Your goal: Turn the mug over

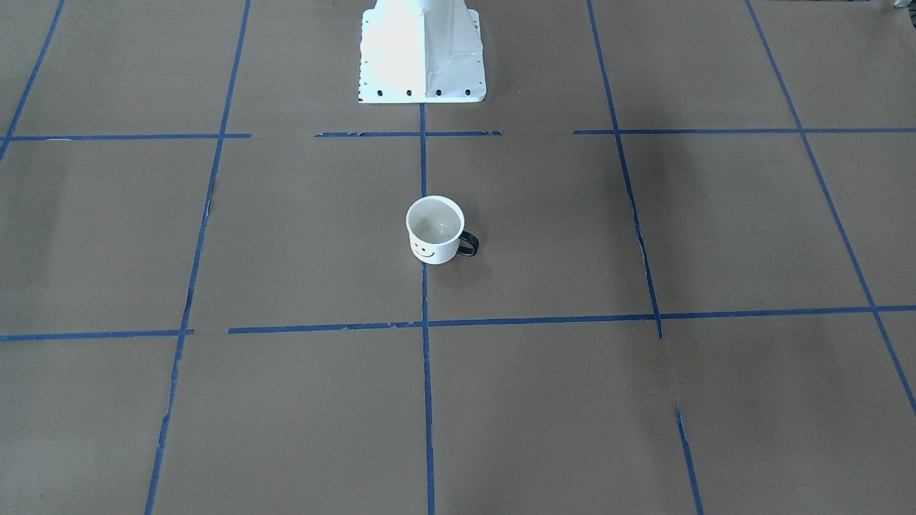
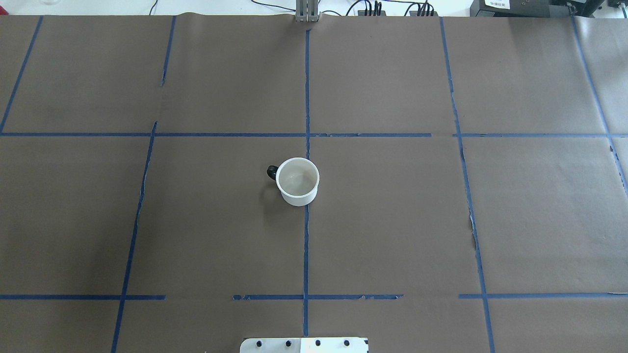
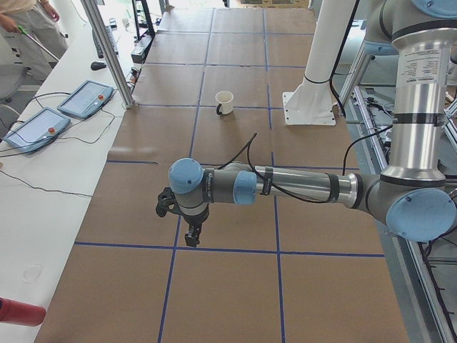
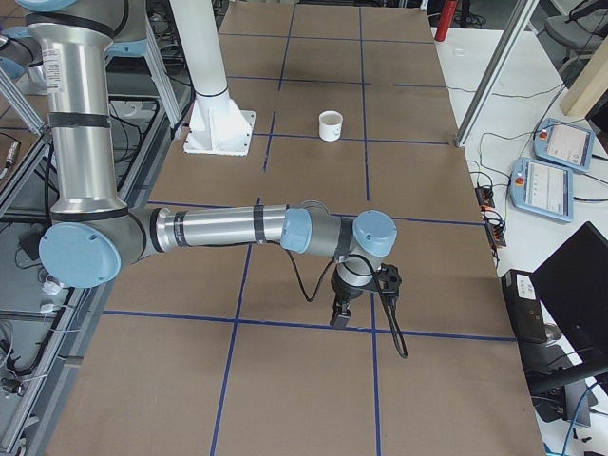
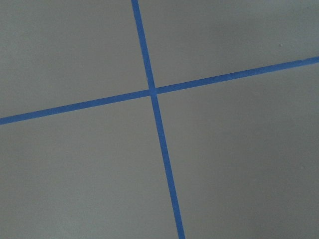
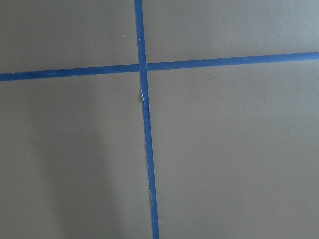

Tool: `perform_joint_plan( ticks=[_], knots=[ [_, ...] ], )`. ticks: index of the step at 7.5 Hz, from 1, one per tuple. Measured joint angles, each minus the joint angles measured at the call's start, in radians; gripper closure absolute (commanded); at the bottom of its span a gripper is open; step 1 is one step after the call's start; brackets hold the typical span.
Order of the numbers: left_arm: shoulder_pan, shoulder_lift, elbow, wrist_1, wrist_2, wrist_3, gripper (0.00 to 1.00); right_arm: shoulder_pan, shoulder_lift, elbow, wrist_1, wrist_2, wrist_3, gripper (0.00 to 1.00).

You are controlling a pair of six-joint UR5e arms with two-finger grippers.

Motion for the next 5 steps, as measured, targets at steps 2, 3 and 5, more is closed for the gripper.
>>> perform_joint_plan(
  ticks=[2, 3, 5],
  knots=[
    [-0.008, 0.000, 0.003, -0.001, 0.003, 0.003, 0.00, 0.000, 0.000, 0.000, 0.000, 0.000, 0.000, 0.00],
    [-0.014, 0.000, 0.003, -0.001, 0.003, 0.003, 0.00, 0.000, 0.000, 0.000, 0.000, 0.000, 0.000, 0.00],
    [-0.027, 0.000, 0.003, -0.001, 0.003, 0.003, 0.00, 0.000, 0.000, 0.000, 0.000, 0.000, 0.000, 0.00]
  ],
)
